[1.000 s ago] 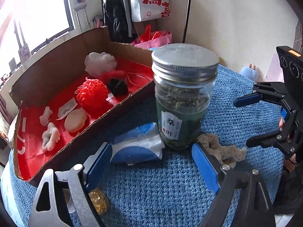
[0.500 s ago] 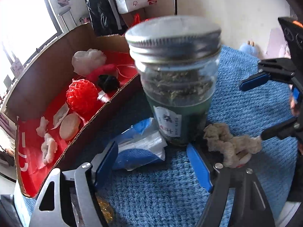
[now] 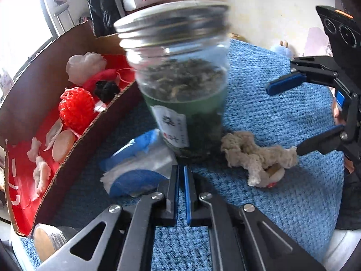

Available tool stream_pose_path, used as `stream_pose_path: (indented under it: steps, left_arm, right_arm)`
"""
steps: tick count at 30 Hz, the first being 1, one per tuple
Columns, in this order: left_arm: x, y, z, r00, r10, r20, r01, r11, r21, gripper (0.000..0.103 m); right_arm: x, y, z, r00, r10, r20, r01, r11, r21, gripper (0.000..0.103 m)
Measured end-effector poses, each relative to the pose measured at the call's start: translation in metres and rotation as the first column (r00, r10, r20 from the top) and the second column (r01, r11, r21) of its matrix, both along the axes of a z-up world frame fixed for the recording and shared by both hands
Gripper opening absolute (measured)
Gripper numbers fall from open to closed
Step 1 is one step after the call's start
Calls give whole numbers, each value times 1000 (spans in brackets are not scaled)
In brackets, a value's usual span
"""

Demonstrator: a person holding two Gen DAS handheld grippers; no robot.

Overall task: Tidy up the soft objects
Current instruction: 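Reach the left gripper to the blue-white tissue pack beside the green jar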

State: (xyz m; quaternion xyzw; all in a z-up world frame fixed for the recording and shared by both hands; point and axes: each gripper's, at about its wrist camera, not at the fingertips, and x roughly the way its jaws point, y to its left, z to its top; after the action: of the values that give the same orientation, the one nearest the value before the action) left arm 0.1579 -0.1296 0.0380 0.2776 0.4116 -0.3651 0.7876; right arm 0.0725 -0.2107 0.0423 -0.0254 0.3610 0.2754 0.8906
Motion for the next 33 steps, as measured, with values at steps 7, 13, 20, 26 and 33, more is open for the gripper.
stream_pose_path:
  steps: [7,13,20,26,33]
  left_arm:
    - [-8,1,9,998,7,65,-8,1000,14,48]
    - [-6,-2,16,994,-20,108,15,999,49,76]
    - [26,-8,9,994,-68,84,56,990,133,76]
    - [43,-11,-4,996,-80,45,71,982,174,76]
    - [55,-8,-7,996,-92,3,90,983,158,52]
  right_arm:
    - [-2,0,1,1000,-1,4,1,1000,2,76]
    - [-2,0,1,1000,7,3,-7,1000,-2,76]
    - [1,2,-1,1000,23,-2,-23,1000,3,76]
    - [1,3,-2,999,34,3,-34,999,3,76]
    - [4,0,-3,1000,30,-9,-30,999,25,76]
